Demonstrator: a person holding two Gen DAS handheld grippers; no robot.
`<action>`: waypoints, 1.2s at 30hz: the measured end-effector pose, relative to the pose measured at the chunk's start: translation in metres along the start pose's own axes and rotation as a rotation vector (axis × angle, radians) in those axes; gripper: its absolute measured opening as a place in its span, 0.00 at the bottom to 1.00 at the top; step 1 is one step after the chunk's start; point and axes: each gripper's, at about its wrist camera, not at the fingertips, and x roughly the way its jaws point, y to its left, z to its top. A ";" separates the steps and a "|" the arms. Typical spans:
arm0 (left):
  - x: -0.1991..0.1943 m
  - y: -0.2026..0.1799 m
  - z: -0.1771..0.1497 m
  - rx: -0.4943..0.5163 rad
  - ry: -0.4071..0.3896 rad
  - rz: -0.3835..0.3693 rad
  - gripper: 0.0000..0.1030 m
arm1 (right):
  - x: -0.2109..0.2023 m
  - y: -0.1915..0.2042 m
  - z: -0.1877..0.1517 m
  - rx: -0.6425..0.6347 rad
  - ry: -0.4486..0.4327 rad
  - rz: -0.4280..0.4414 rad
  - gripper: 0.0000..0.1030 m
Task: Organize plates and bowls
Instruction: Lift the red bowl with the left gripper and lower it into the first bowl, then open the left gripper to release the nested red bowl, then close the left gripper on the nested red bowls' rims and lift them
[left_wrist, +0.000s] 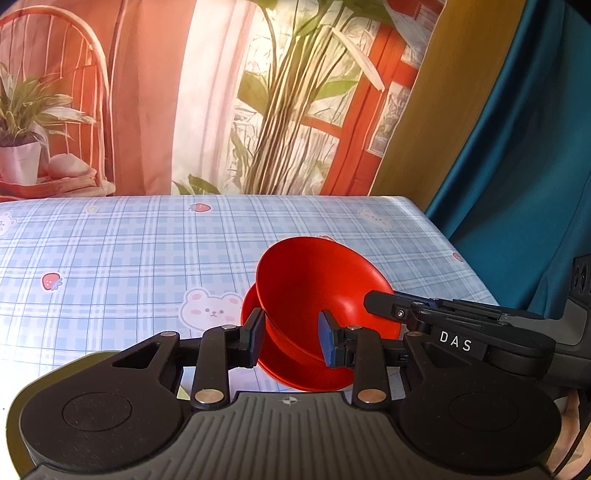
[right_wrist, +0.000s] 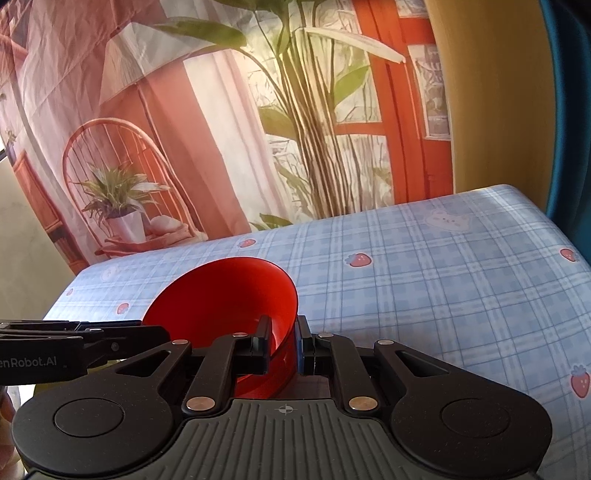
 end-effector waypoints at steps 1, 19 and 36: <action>0.001 0.000 0.000 0.000 0.003 -0.001 0.32 | 0.000 -0.001 -0.001 0.001 0.001 0.000 0.11; 0.014 0.004 0.000 -0.009 0.037 0.030 0.46 | 0.008 -0.003 -0.003 -0.007 0.022 -0.028 0.15; 0.040 0.013 -0.006 -0.071 0.113 0.025 0.54 | 0.024 -0.006 -0.019 0.062 0.048 0.001 0.21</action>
